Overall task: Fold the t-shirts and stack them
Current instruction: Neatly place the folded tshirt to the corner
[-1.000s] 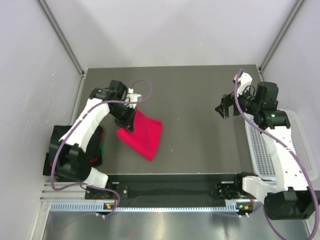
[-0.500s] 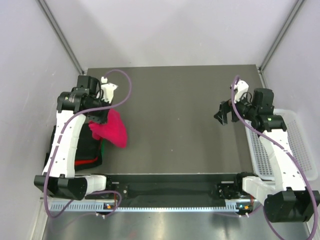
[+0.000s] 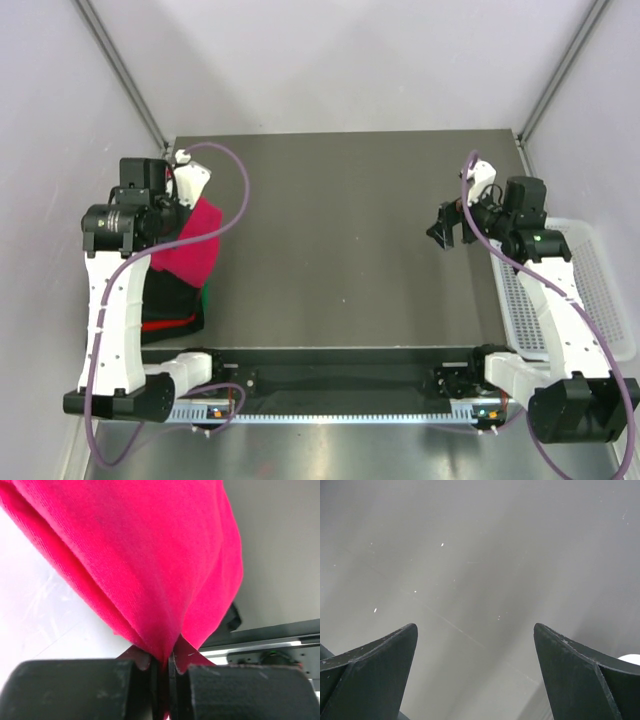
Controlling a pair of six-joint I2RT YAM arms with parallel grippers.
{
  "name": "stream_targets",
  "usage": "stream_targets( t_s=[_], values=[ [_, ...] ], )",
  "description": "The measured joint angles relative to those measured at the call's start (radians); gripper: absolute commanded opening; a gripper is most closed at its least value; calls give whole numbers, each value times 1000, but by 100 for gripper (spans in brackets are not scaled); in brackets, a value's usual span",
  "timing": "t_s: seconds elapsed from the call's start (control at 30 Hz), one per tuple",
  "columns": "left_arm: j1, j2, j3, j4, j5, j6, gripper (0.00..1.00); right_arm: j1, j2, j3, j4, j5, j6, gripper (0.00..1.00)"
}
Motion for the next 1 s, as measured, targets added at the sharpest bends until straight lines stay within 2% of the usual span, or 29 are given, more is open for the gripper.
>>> stream_targets(
  t_s=[0.37,0.67,0.8,1.0],
  values=[
    [131,-8,-18,0,-61,100,0,-2,6,0,13,-11,0,100],
    [287,-66,-276,12,-91,204,0,-3,45,-2,15,-20,2,100],
    [390,-63,-352,69,-79,257,0,-6,66,-2,13,-22,3,100],
    [560,-26,-431,245,-64,343,0,-42,68,-2,12,-26,6,100]
  ],
)
